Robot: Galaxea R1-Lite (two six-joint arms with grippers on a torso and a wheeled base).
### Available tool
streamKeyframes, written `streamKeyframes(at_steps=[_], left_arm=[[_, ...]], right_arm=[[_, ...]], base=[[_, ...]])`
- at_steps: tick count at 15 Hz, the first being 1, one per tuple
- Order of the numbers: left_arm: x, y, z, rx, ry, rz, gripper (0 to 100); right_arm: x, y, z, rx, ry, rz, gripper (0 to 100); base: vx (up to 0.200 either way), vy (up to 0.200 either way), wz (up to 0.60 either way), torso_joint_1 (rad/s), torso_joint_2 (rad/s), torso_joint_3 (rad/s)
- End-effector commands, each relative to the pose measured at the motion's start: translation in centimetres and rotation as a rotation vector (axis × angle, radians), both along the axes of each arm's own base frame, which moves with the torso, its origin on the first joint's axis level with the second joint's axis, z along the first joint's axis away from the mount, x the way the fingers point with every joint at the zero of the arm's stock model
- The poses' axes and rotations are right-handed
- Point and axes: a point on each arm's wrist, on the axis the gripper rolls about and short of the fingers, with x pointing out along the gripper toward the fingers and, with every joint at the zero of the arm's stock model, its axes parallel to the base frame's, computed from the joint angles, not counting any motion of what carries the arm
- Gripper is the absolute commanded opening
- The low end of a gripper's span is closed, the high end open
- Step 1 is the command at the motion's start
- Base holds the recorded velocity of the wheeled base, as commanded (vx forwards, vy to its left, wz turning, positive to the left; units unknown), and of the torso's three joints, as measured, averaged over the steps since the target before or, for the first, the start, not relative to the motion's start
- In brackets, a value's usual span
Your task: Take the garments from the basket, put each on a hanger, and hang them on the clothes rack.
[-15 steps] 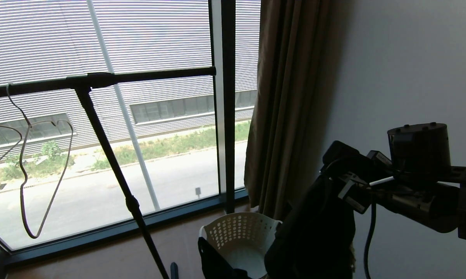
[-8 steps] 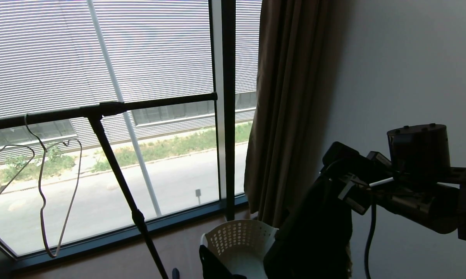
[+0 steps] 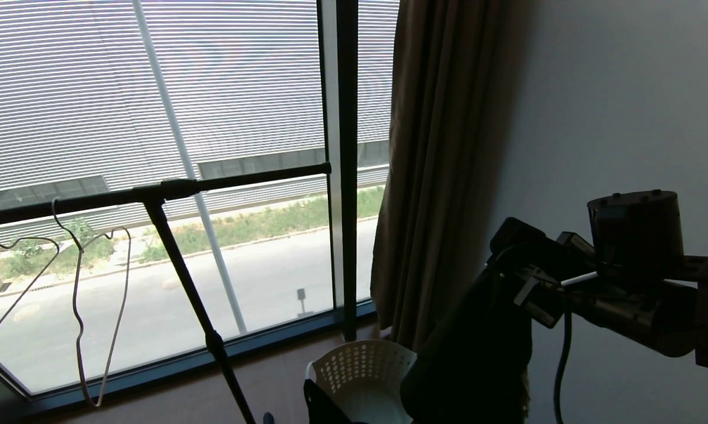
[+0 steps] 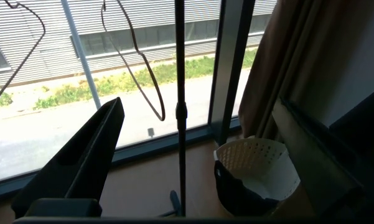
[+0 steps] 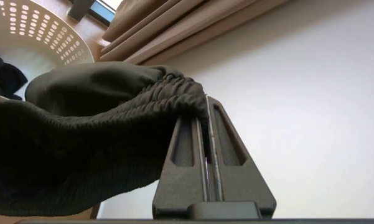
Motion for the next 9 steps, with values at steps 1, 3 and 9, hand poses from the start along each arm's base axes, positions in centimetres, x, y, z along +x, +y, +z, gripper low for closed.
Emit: streamKeyframes(at_steps=[1,3,9], left_arm=[[0.0,0.0,0.0,0.0,0.0,0.0,100],[0.0,-0.01,0.0,0.004,0.0,-0.003,100],[0.0,-0.01,0.0,0.003,0.0,-0.003,100]], right_arm=[[0.01,0.02,-0.14,0.004,-0.001,0.0,0],[0.34,0.19,-0.64,0.011,-0.022,-0.004,0],[0.77,0.42,-0.95,0.017,-0.034,-0.005,0]], base=[[0.0,0.0,0.0,0.032,-0.05,-0.027],[0.0,0.0,0.0,0.0,0.0,0.0],[0.0,0.0,0.5,0.003,0.0,0.0]])
